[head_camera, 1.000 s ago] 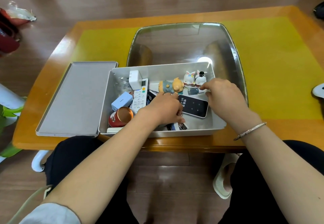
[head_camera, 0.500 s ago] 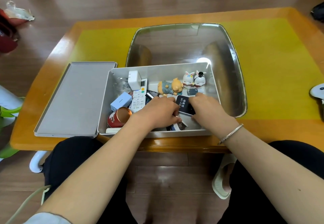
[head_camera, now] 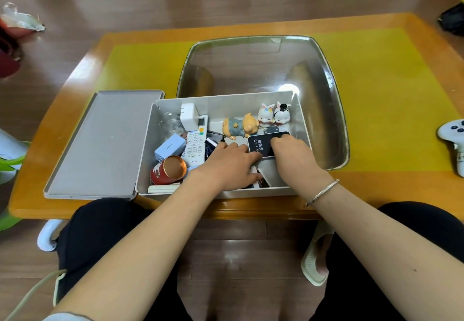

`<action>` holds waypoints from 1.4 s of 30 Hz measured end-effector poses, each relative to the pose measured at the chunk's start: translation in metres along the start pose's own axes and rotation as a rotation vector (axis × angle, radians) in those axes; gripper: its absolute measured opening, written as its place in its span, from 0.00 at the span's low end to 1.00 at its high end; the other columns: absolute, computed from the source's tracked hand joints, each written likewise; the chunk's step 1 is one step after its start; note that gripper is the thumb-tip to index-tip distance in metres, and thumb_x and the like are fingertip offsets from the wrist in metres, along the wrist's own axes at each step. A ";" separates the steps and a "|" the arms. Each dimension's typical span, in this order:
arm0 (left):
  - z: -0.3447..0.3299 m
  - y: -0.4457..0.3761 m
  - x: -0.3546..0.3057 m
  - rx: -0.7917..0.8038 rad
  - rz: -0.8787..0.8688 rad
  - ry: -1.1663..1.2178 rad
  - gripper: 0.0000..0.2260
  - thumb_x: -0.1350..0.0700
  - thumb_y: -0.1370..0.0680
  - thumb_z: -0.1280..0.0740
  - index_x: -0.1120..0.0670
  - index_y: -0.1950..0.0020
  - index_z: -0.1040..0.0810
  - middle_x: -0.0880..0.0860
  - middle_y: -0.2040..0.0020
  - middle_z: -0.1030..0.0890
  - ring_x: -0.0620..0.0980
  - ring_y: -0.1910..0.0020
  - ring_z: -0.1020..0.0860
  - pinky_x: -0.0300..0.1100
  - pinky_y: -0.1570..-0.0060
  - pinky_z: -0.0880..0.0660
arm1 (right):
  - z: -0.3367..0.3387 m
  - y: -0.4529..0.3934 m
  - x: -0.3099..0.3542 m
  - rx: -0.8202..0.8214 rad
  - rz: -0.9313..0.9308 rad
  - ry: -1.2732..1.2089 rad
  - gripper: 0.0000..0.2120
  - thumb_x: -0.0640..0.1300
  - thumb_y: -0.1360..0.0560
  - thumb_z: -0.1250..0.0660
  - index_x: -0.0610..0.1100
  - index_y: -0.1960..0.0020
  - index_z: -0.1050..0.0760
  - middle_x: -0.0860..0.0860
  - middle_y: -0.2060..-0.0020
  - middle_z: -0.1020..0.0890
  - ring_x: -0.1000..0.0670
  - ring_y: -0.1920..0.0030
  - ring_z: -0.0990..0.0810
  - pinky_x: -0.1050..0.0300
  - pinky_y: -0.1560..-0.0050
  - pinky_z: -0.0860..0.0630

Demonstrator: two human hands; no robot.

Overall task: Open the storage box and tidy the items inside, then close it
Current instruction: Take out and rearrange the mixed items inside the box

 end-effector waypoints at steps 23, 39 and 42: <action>-0.013 -0.008 0.000 0.100 0.083 0.017 0.34 0.33 0.22 0.51 0.50 0.21 0.53 0.55 0.22 0.47 0.52 0.23 0.50 0.54 0.29 0.51 | -0.018 0.002 0.004 0.158 0.006 -0.033 0.23 0.44 0.24 0.36 0.44 0.30 0.36 0.34 0.37 0.30 0.38 0.42 0.23 0.50 0.45 0.25; 0.005 0.002 0.008 0.018 0.092 0.167 0.26 0.36 0.22 0.44 0.50 0.31 0.32 0.54 0.37 0.24 0.55 0.35 0.30 0.55 0.30 0.45 | -0.014 -0.007 0.004 0.072 0.044 -0.119 0.20 0.39 0.26 0.36 0.47 0.34 0.29 0.43 0.44 0.29 0.39 0.47 0.22 0.49 0.47 0.25; 0.005 0.004 0.011 0.008 0.083 0.164 0.25 0.35 0.22 0.46 0.50 0.32 0.31 0.53 0.39 0.22 0.54 0.35 0.29 0.55 0.30 0.47 | -0.015 -0.010 0.003 0.053 0.045 -0.120 0.20 0.39 0.25 0.37 0.47 0.34 0.30 0.43 0.44 0.29 0.39 0.47 0.22 0.50 0.48 0.26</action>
Point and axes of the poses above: each hand's wrist, its own y-axis away from the middle knuckle, its own z-axis out of the back of the hand, x = y × z, the point moved 8 cm from there along -y, towards the middle knuckle
